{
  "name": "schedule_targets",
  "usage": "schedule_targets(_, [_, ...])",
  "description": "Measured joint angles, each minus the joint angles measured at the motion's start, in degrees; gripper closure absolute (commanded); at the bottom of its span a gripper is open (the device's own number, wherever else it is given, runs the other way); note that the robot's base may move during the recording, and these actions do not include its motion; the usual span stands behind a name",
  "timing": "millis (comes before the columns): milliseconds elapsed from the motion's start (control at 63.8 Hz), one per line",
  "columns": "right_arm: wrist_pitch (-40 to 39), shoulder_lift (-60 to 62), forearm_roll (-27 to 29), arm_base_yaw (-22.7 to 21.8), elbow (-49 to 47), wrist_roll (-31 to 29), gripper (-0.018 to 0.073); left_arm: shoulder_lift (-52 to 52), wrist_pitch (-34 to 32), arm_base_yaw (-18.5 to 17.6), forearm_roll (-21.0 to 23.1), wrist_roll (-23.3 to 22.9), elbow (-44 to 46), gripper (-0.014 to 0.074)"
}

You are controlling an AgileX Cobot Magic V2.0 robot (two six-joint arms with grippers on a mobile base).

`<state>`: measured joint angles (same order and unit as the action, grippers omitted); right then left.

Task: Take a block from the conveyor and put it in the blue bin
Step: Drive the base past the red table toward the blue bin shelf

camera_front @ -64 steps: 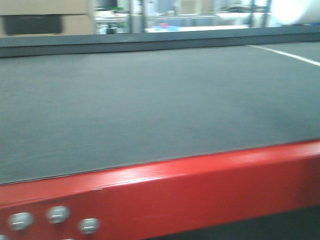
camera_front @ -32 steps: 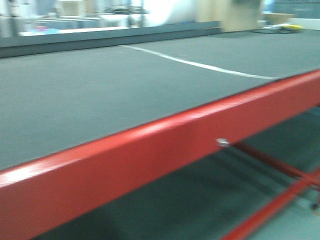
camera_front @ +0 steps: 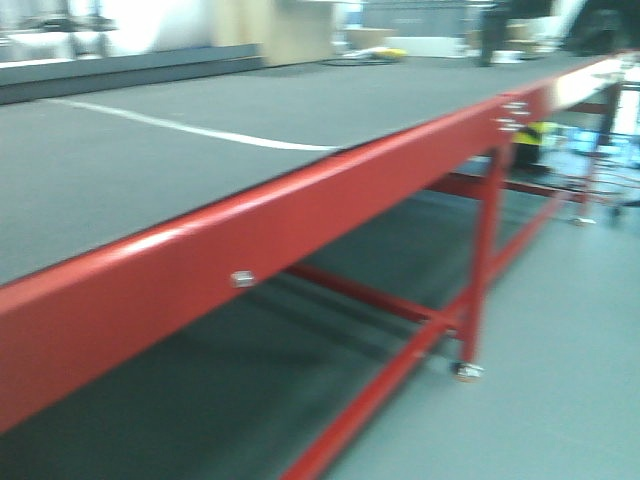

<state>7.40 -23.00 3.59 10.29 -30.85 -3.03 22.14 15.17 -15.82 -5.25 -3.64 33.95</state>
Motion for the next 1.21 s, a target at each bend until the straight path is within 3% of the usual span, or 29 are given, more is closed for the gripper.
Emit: schedule_targets(1207, [0.0, 0.0, 0.0, 0.0, 0.0, -0.09, 0.0721, 0.0, 0.0, 0.0, 0.0, 0.0, 0.0, 0.0707])
